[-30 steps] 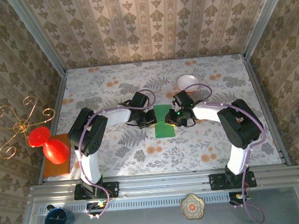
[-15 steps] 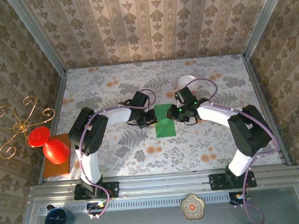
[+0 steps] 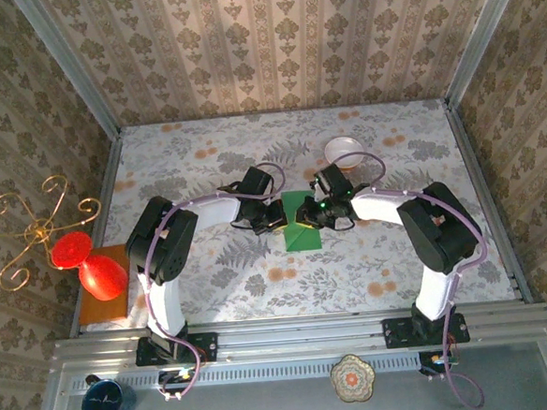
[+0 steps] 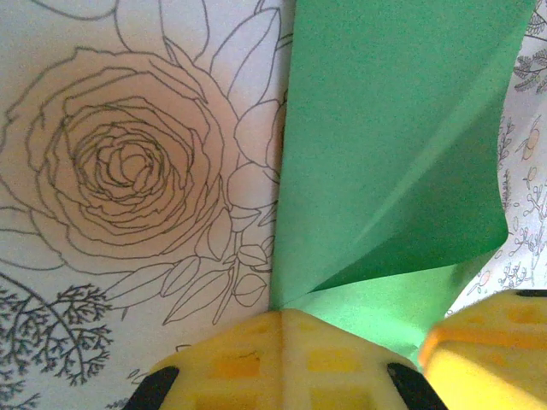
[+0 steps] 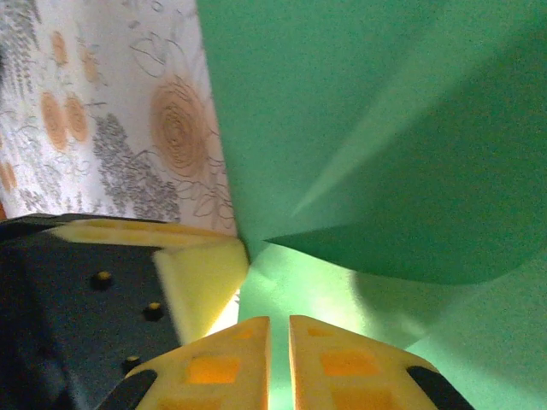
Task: Fold a paper plane with a square sheet of paper (pick it up from the middle)
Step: Fold the triangle a second time at the center of the table.
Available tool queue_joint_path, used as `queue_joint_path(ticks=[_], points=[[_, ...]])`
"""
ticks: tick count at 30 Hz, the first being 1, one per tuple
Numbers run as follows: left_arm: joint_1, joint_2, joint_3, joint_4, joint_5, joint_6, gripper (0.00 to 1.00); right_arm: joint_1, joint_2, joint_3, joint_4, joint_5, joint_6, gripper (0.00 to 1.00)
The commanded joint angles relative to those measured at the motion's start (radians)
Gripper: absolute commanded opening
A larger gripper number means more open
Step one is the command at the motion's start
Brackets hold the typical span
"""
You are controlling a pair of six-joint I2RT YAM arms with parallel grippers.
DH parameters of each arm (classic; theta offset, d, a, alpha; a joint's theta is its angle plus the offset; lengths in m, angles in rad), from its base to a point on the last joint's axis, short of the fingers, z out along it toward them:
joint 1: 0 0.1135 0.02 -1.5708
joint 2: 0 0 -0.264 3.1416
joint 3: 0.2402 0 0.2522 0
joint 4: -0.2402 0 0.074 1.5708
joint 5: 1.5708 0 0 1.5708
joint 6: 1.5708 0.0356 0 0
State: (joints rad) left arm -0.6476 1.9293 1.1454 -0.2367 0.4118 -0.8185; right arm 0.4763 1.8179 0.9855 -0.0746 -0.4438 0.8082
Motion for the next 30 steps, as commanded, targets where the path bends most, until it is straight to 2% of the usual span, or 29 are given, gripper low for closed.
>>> queue_joint_path(ticks=[1,11,22,30], points=[[-0.004,0.011,0.017,-0.027,0.001,0.012,0.00,0.004,0.025,0.024,0.013,-0.018,0.030,0.16],[-0.004,-0.009,0.028,-0.009,0.023,0.011,0.00,0.004,0.038,0.002,-0.048,0.086,0.041,0.15],[-0.013,-0.075,0.007,0.044,0.032,-0.006,0.00,0.004,0.052,-0.011,-0.067,0.130,0.059,0.15],[-0.058,-0.150,-0.066,0.081,0.003,-0.060,0.02,0.004,0.048,-0.019,-0.077,0.149,0.067,0.15]])
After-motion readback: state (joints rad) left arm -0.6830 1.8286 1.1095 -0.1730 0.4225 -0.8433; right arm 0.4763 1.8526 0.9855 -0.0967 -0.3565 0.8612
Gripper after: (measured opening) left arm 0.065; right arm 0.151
